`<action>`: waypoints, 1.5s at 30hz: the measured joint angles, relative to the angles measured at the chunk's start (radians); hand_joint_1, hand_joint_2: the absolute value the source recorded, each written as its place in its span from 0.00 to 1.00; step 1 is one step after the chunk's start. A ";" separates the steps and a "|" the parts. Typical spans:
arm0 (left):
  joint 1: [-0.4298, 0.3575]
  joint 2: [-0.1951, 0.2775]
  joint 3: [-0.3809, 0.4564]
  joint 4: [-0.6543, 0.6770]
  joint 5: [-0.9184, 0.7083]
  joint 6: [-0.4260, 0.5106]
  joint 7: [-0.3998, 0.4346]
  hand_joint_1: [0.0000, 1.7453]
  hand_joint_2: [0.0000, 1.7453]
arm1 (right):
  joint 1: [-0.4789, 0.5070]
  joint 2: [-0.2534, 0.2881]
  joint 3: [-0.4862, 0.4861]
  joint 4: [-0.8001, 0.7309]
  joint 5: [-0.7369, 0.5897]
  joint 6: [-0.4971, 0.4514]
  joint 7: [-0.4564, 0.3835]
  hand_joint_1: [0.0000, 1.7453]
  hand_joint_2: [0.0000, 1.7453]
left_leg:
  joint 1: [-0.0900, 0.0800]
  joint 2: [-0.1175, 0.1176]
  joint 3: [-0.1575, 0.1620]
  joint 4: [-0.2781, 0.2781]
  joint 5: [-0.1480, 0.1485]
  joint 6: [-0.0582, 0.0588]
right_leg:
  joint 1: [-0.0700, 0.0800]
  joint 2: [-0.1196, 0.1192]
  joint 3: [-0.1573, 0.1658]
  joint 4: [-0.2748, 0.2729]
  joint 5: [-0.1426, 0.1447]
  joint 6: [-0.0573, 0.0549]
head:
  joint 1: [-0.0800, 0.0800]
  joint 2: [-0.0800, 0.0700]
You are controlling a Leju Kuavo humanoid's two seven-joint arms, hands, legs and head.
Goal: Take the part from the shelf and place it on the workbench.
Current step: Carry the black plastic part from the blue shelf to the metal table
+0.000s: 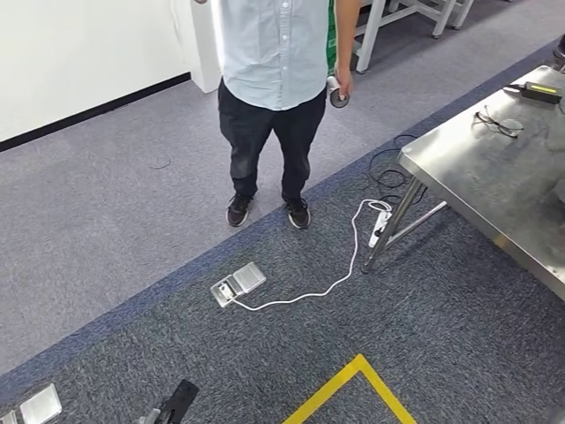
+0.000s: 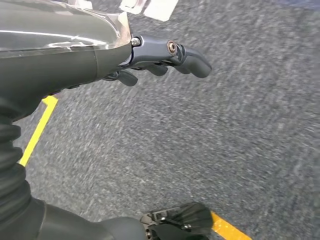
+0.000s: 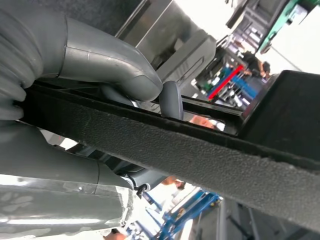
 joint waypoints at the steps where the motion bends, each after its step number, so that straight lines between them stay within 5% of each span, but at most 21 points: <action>1: 0.000 0.000 0.000 0.000 0.000 0.000 0.000 0.00 1.00 | 0.000 0.000 0.000 -0.002 0.000 0.000 0.000 1.00 1.00 | -0.002 0.009 0.007 -0.002 -0.005 -0.004 | 0.006 -0.021 0.022 -0.050 0.018 -0.006 | 0.000 0.000; 3: -0.001 0.000 0.001 0.000 0.002 0.000 -0.001 0.00 1.00 | 0.000 0.000 0.000 -0.004 0.001 0.000 0.000 1.00 1.00 | -0.006 0.027 0.014 -0.006 -0.012 -0.013 | 0.018 -0.043 0.035 -0.084 0.015 -0.018 | 0.000 0.000; 5: -0.003 0.000 0.002 0.000 0.004 0.000 -0.002 0.00 1.00 | 0.004 0.000 0.000 -0.006 0.001 0.000 -0.001 1.00 1.00 | -0.006 0.046 0.025 -0.014 -0.018 -0.025 | 0.018 -0.022 0.037 -0.095 0.013 -0.029 | -0.001 0.000; 7: -0.007 0.000 0.003 0.000 0.004 -0.001 -0.003 0.00 1.00 | 0.009 0.001 0.000 -0.009 0.001 0.000 -0.001 1.00 1.00 | -0.003 0.020 0.024 0.010 -0.041 -0.031 | 0.012 0.000 0.050 -0.111 0.015 -0.040 | -0.002 0.000; 9: -0.007 0.000 0.004 0.000 0.004 -0.001 -0.003 0.00 1.00 | 0.008 0.002 0.001 -0.011 0.001 0.000 -0.001 1.00 1.00 | -0.003 -0.028 -0.028 0.122 -0.094 -0.032 | 0.010 0.022 0.059 -0.118 0.015 -0.049 | -0.006 0.000; 11: -0.002 0.001 0.006 0.000 0.004 -0.001 -0.003 0.00 1.00 | 0.007 0.003 0.002 -0.011 0.001 0.000 -0.001 1.00 1.00 | -0.004 -0.045 -0.103 0.248 -0.131 -0.031 | 0.011 0.051 0.064 -0.118 0.011 -0.055 | -0.009 0.000; 13: 0.002 0.001 0.008 0.000 0.004 -0.001 -0.003 0.00 1.00 | 0.009 0.003 0.001 -0.011 0.001 0.000 -0.001 1.00 1.00 | -0.005 -0.049 -0.127 0.249 -0.090 -0.029 | 0.011 0.083 0.073 -0.117 0.006 -0.055 | -0.009 0.000; 16: 0.002 0.003 0.009 0.000 0.004 -0.001 -0.002 0.00 1.00 | 0.010 0.003 0.001 -0.011 0.001 0.000 -0.001 1.00 1.00 | 0.000 -0.101 -0.073 0.071 0.028 -0.022 | 0.011 0.125 0.086 -0.110 -0.008 -0.046 | -0.008 0.000; 18: 0.003 0.003 0.009 0.000 0.002 -0.005 0.002 0.00 1.00 | 0.011 0.003 0.001 -0.011 0.001 0.000 0.000 1.00 1.00 | 0.001 -0.137 -0.054 0.020 0.039 -0.019 | 0.008 0.147 0.081 -0.105 -0.012 -0.034 | -0.008 0.000; 20: 0.002 0.003 0.009 0.000 0.000 -0.009 0.006 0.00 1.00 | 0.015 0.003 0.001 -0.011 0.001 0.000 0.002 1.00 1.00 | -0.001 -0.127 -0.051 0.012 0.036 -0.011 | 0.003 0.163 0.076 -0.105 -0.013 -0.023 | -0.008 0.000; 22: -0.001 0.003 0.009 0.000 -0.001 -0.010 0.006 0.00 1.00 | 0.018 0.003 0.001 -0.011 0.001 0.000 0.002 1.00 1.00 | 0.002 -0.106 -0.045 0.005 0.036 -0.001 | 0.004 0.127 0.066 -0.081 -0.030 -0.010 | -0.006 0.000; 24: 0.000 0.003 0.009 0.000 0.000 -0.011 0.004 0.00 1.00 | 0.016 0.003 0.001 -0.011 0.001 0.000 0.002 1.00 1.00 | 0.003 -0.080 -0.038 0.002 0.033 0.007 | 0.004 0.067 0.020 0.013 -0.078 0.003 | -0.003 0.000; 27: 0.005 0.004 0.010 0.000 0.003 -0.011 0.004 0.00 1.00 | 0.016 0.003 0.001 -0.011 0.001 0.000 0.002 1.00 1.00 | 0.003 -0.038 -0.030 0.002 0.022 0.008 | -0.004 0.041 -0.070 0.169 -0.121 0.014 | -0.002 0.000; 28: 0.005 0.004 0.010 0.000 0.004 -0.013 0.004 0.00 1.00 | 0.016 0.003 0.001 -0.010 0.001 0.000 0.002 1.00 1.00 | 0.003 -0.027 -0.026 0.002 0.018 0.006 | -0.006 0.038 -0.070 0.159 -0.100 0.015 | -0.002 0.000; 31: 0.003 0.003 0.010 0.000 0.003 -0.020 0.006 0.00 1.00 | 0.015 0.003 0.001 -0.010 0.002 0.000 0.002 1.00 1.00 | 0.001 0.002 -0.005 0.000 0.002 -0.003 | 0.002 -0.008 0.014 -0.025 0.001 0.006 | -0.001 0.000; 33: 0.001 0.003 0.010 0.000 0.001 -0.022 0.006 0.00 1.00 | 0.012 0.003 0.001 -0.009 0.003 0.000 0.002 1.00 1.00 | -0.003 0.019 0.004 -0.003 -0.005 -0.012 | 0.014 -0.040 0.041 -0.090 0.015 -0.007 | -0.002 0.000; 36: -0.002 0.003 0.010 0.000 0.001 -0.023 0.005 0.00 1.00 | 0.010 0.003 0.001 -0.006 0.003 0.000 0.002 1.00 1.00 | -0.004 0.036 0.017 -0.013 -0.012 -0.026 | 0.017 -0.018 0.042 -0.101 0.011 -0.025 | -0.003 0.000; 38: -0.004 0.003 0.010 0.000 0.001 -0.024 0.003 0.00 1.00 | 0.006 0.004 0.001 -0.005 0.004 0.000 0.002 1.00 1.00 | -0.003 0.003 0.002 0.029 -0.043 -0.031 | 0.011 0.003 0.050 -0.113 0.015 -0.038 | -0.006 0.000; 42: 0.001 0.005 0.010 0.000 0.001 -0.036 0.002 0.00 1.00 | -0.007 0.005 0.001 0.005 0.004 0.000 0.002 1.00 1.00 | -0.005 -0.045 -0.129 0.263 -0.124 -0.031 | 0.009 0.056 0.060 -0.116 0.010 -0.052 | -0.010 0.000; 43: 0.003 0.005 0.010 0.000 0.000 -0.039 0.001 0.00 1.00 | -0.007 0.005 0.001 0.008 0.004 0.000 0.002 1.00 1.00 | -0.006 -0.047 -0.140 0.266 -0.105 -0.029 | 0.010 0.072 0.065 -0.116 0.008 -0.052 | -0.010 0.000; 45: 0.003 0.006 0.010 0.000 0.000 -0.042 0.000 0.00 1.00 | -0.008 0.005 0.000 0.013 0.004 0.000 0.002 1.00 1.00 | -0.006 -0.060 -0.113 0.166 -0.021 -0.024 | 0.010 0.102 0.077 -0.115 0.000 -0.049 | -0.010 0.000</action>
